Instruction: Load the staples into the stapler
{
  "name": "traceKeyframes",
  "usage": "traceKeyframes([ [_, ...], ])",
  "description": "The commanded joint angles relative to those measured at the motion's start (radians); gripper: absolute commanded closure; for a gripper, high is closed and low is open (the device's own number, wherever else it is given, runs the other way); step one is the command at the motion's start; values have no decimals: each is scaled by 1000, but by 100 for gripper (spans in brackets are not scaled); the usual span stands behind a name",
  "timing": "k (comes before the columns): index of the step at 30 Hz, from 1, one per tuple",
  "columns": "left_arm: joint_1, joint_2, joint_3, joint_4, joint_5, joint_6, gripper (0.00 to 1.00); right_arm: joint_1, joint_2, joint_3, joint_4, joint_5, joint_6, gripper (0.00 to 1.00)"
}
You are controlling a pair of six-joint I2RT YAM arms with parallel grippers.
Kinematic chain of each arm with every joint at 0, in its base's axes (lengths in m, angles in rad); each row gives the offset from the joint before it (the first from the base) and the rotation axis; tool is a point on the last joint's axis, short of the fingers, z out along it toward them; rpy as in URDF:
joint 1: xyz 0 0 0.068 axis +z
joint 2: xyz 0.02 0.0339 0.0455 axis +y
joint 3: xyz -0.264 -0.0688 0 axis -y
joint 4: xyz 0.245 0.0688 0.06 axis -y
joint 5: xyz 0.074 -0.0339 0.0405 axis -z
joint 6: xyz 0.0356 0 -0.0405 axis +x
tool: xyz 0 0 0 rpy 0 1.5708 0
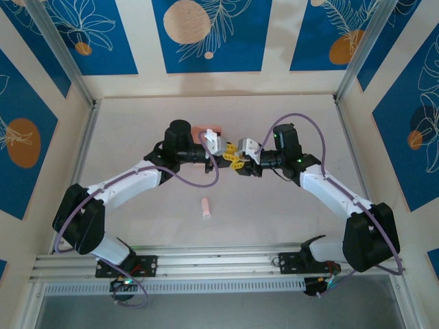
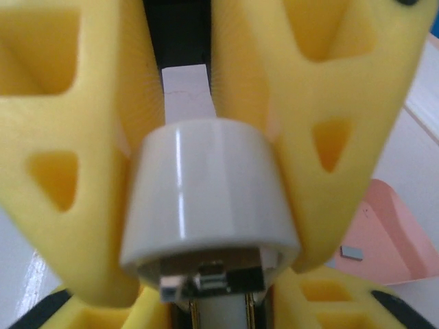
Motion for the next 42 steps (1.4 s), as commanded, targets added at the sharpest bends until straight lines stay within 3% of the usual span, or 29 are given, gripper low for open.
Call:
traceKeyframes([
  [1,-10,-5,-6,47,-27,-29,75,-5,-8,-4,25,-17,32,71],
  [3,-10,-17,-24,71,-84,-60,57,-18,-25,-16,26,-13,72,73],
  [6,-10,-39,-74,145,-221,-141,44,-31,-53,-60,76,64,204,77],
  [11,-10,-85,-131,165,-370,-247,40,-12,-88,-119,131,253,475,80],
  [16,-22,-151,-171,92,-555,-400,39,59,-84,-83,21,523,822,81],
  [24,-45,-231,-146,-390,-969,-672,30,97,42,-15,-147,767,1247,79],
  [31,-67,-178,-129,-647,-961,-888,23,129,173,60,-237,961,1320,79],
  [42,-157,-117,-201,-729,-909,-1033,24,156,414,182,-225,1047,1360,76],
])
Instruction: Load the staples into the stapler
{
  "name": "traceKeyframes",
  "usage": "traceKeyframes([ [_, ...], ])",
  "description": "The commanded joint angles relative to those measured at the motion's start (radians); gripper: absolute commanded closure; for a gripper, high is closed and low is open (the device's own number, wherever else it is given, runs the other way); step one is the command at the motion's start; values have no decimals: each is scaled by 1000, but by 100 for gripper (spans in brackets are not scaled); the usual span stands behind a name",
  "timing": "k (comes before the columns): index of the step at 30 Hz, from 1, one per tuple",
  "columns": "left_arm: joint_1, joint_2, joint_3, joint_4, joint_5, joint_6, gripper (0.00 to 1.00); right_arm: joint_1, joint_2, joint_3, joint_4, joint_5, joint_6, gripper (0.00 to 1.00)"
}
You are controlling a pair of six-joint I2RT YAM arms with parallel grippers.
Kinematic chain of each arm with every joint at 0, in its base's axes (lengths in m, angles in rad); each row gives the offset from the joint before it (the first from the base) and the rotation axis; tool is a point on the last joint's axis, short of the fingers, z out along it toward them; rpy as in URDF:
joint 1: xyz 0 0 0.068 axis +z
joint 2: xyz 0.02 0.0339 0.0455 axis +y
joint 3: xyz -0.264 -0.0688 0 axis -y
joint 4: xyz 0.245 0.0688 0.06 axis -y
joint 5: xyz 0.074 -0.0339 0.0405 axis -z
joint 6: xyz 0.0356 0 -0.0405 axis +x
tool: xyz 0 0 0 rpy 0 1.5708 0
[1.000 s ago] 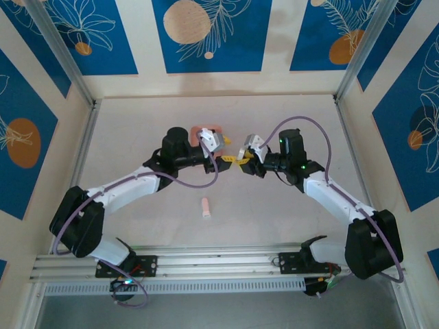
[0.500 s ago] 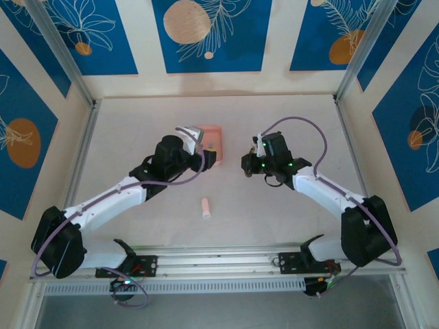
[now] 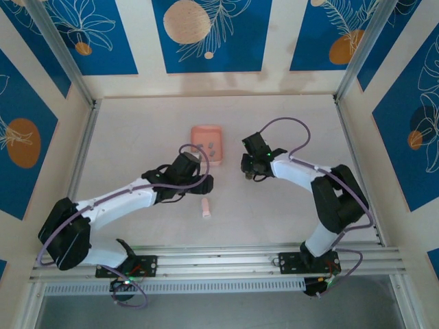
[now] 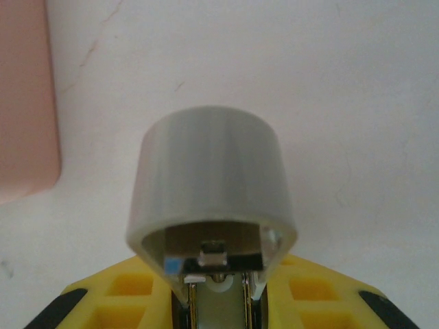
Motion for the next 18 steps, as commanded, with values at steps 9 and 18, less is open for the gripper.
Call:
traceKeyframes([
  [9,-41,83,-25,-82,23,-165,25,42,187,168,-88,95,35,71],
  [18,-62,147,19,-47,57,-179,28,62,124,137,-76,107,-13,55],
])
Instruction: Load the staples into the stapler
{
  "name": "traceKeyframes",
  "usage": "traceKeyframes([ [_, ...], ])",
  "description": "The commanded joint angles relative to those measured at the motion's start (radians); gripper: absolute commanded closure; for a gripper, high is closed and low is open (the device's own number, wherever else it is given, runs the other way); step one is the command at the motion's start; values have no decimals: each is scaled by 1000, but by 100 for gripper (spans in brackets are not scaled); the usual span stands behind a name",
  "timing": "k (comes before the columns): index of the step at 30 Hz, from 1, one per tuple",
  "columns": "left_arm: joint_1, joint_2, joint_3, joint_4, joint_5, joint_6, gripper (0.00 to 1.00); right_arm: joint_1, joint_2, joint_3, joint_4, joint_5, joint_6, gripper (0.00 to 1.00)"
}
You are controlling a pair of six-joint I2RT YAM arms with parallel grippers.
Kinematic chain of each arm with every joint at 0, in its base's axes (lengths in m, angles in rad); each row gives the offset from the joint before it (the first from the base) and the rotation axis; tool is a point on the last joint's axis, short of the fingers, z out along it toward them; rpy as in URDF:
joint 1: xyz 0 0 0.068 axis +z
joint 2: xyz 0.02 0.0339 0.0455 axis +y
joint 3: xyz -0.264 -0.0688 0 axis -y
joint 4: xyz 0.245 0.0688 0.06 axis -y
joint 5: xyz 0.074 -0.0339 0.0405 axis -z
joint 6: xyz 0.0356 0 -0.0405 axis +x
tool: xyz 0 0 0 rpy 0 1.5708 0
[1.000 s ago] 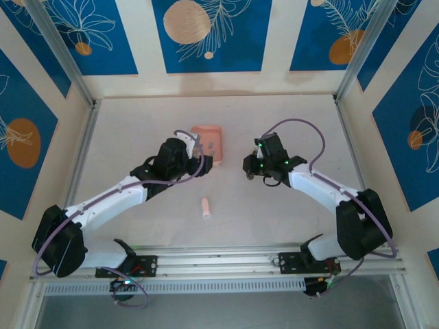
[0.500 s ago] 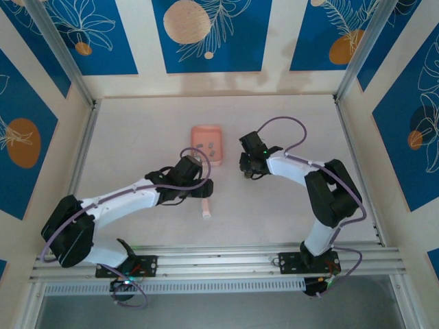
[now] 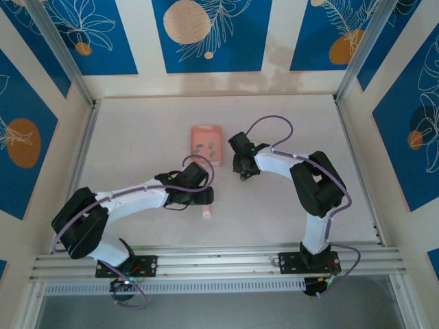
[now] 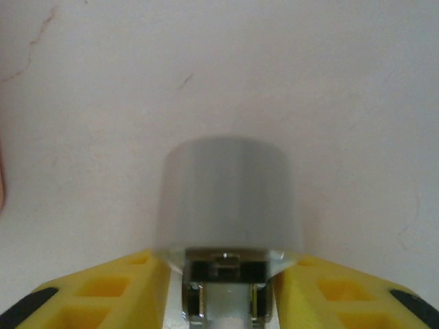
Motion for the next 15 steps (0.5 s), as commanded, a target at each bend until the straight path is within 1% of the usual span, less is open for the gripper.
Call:
traceKeyframes([
  [1,-13,41,47,-4,29,-15,28,15,-87,-22,8,26,-22,54],
  [3,-14,59,63,-21,27,-13,31,25,-133,-42,13,29,-29,52],
  [5,-16,66,72,-42,24,-17,36,29,-187,-68,18,32,-31,51],
  [9,-18,59,62,-59,12,-37,42,25,-285,-127,49,24,-22,50],
  [15,-18,81,42,-19,17,-60,43,7,-345,-149,51,-15,-14,50],
])
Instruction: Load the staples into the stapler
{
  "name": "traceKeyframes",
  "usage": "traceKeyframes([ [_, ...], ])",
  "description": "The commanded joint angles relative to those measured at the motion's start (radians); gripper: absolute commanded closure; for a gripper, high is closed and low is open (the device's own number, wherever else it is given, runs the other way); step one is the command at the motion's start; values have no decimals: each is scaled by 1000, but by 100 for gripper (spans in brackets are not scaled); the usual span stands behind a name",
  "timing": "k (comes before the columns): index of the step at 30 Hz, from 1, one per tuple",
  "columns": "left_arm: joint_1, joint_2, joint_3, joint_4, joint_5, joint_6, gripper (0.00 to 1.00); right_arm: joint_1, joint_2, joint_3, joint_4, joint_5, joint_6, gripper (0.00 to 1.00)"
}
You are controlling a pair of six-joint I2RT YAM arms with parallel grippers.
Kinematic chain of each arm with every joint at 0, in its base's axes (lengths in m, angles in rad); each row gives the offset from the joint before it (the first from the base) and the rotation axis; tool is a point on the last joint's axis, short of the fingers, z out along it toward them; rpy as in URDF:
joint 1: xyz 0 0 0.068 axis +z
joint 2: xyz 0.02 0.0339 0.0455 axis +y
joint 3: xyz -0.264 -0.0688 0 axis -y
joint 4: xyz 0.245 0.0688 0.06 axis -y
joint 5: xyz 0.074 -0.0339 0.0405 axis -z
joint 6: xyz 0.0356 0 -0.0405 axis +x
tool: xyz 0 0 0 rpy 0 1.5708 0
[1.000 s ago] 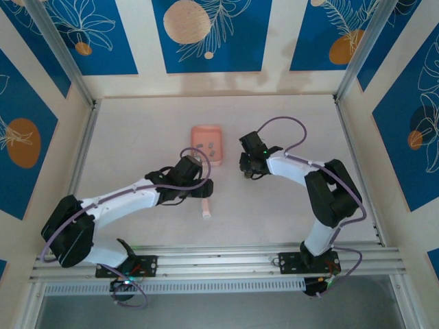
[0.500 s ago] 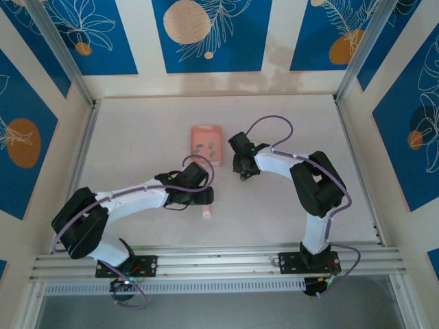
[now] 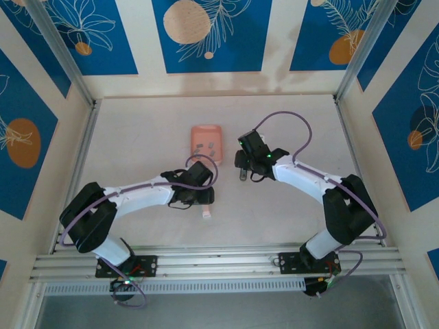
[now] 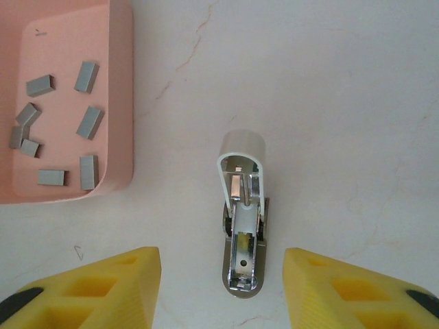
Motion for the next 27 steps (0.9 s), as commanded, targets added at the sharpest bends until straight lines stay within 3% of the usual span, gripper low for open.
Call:
traceKeyframes([
  [1,-12,26,1,-3,11,-20,43,-9,-28,-18,8,-14,4,50],
  [5,-12,48,12,-1,9,-10,51,-12,-51,-31,13,-18,7,50],
  [10,-11,81,29,1,9,0,54,-15,-62,-38,18,-28,8,50],
  [20,-12,74,43,-16,18,24,80,-21,-111,-56,18,-38,10,51],
  [25,-11,22,36,-3,23,64,87,-27,-191,-119,88,-89,4,51],
  [27,-11,-14,20,30,28,92,87,-39,-251,-183,175,-165,-4,51],
])
